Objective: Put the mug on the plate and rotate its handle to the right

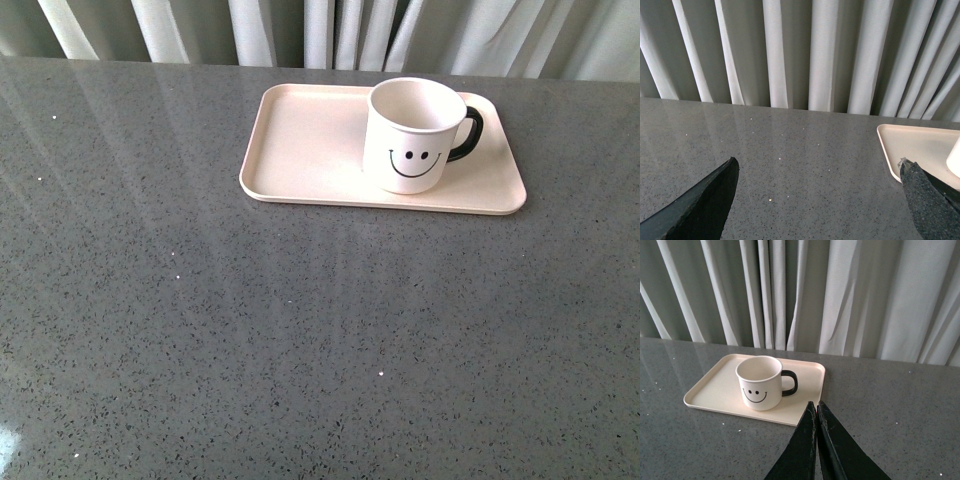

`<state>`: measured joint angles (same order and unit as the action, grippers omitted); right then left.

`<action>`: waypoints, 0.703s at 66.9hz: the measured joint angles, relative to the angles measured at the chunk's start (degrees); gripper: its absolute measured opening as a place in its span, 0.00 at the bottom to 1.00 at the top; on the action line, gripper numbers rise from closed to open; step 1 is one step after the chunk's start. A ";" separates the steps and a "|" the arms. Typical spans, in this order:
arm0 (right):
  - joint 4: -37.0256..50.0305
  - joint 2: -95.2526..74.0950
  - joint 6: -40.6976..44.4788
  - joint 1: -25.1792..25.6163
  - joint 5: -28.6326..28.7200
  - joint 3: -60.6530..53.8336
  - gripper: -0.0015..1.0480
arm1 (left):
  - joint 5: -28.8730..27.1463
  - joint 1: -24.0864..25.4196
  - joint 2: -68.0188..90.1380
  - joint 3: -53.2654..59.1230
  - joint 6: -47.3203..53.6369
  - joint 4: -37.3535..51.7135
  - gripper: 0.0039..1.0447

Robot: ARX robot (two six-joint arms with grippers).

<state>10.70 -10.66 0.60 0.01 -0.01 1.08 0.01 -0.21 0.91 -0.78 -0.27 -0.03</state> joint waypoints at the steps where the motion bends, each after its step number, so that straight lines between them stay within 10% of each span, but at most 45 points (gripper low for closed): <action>1: -0.11 0.11 0.00 0.00 0.00 0.00 0.02 | 0.00 0.00 0.00 0.00 0.00 0.00 0.91; 20: -10.58 10.27 0.00 0.00 -0.02 0.00 0.04 | 0.00 0.00 0.00 0.00 0.00 0.00 0.91; 47: -10.60 10.34 0.00 0.00 0.00 0.00 0.74 | 0.00 0.00 0.00 0.00 0.00 0.00 0.91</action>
<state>0.10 -0.32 0.60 0.01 -0.01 1.08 0.01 -0.21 0.91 -0.78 -0.27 -0.03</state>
